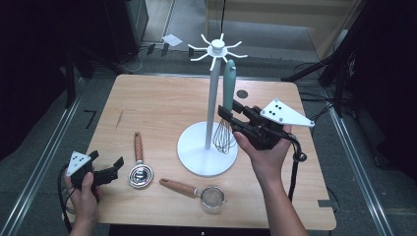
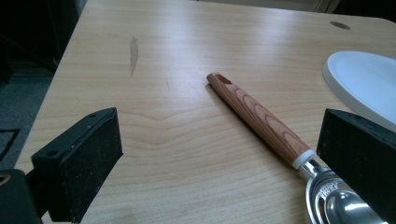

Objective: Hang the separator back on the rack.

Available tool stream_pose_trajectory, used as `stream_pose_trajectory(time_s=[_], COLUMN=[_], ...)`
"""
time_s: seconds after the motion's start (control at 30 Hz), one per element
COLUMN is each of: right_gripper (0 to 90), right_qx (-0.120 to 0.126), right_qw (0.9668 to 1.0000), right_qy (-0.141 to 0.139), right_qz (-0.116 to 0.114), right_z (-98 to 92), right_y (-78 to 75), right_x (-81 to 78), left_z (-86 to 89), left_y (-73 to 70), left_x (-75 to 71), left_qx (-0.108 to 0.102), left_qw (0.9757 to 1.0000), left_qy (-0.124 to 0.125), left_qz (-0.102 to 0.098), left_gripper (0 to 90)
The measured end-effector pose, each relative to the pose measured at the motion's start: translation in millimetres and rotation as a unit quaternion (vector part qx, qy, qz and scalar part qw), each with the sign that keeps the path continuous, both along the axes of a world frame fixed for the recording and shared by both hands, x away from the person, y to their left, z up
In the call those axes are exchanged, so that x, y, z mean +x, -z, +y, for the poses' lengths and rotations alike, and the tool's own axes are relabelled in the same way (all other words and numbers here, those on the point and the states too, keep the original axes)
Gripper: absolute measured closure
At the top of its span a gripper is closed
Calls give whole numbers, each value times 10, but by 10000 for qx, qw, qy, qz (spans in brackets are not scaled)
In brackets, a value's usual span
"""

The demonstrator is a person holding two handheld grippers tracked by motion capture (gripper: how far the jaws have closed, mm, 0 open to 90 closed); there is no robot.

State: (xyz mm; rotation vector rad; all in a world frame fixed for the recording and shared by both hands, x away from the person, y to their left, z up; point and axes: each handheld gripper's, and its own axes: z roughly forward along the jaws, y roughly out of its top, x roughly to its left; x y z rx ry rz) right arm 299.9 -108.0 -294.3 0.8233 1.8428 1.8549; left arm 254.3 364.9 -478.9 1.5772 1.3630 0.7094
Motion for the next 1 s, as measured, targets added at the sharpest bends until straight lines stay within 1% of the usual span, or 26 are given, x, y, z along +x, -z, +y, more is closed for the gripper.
stream_pose_trajectory(time_s=[0.07, 0.2, 0.23, 0.3, 0.37, 0.47, 0.53, 0.6, 0.63, 0.67, 0.7, 0.83, 0.9, 0.93, 0.97, 1.0], right_gripper=[597, 594, 597, 603, 618, 696, 785, 885, 900, 900, 900, 900, 900, 900, 900, 900], right_qx=[-12, 49, 56, 87, 131, 189, 144, 117, 125, 116, 124, 62, -56, -117, -213, -237], right_qw=[10000, 9999, 9999, 9999, 9997, 9996, 9994, 9990, 9988, 9984, 9983, 9981, 9970, 9961, 9941, 9937], right_qy=[-41, -93, -75, 21, 40, 77, 237, 420, 460, 546, 568, 572, 682, 755, 864, 872], right_qz=[-16, -109, -110, -142, -193, -188, -218, -91, -50, -39, -27, -211, -355, -453, -623, -668], right_z=[-16, -54, -63, -99, -138, -194, -216, -220, -216, -209, -197, -129, -87, -71, -57, -50], right_y=[2, 0, -5, -26, -43, -63, -65, -64, -65, -67, -75, -132, -157, -170, -190, -206], right_x=[-12, -39, -46, -64, -72, -81, -74, -36, -30, -10, 7, 66, 100, 121, 154, 170], left_z=[-1, 1, 11, 22, 36, 37, 31, 27, 27, 27, 26, 21, 17, 14, 12, 12], left_y=[-3, -11, -16, -22, -28, -33, -33, -37, -38, -37, -35, -9, -3, 0, 3, 5], left_x=[-1, -7, -11, -15, -21, -25, -25, -29, -29, -29, -29, -11, -6, -2, -1, -1], left_qx=[11, -13, -9, -80, -69, -76, -48, -43, -41, -38, -35, -29, -12, -1, -8, -18], left_qw=[10000, 10000, 10000, 10000, 10000, 9999, 9999, 9999, 9999, 9999, 9999, 10000, 10000, 10000, 9999, 9999], left_qy=[6, 12, 5, -12, -29, -48, -77, -99, -98, -96, -93, -88, -85, -91, -99, -104], left_qz=[10, -5, -5, -27, -39, -54, -67, -85, -93, -95, -76, -26, 11, 33, 42, 45], left_gripper=[4, 4, 4, 4, 4, 4, 4, 4, 4, 4, 4, 4, 4, 4, 4, 4])
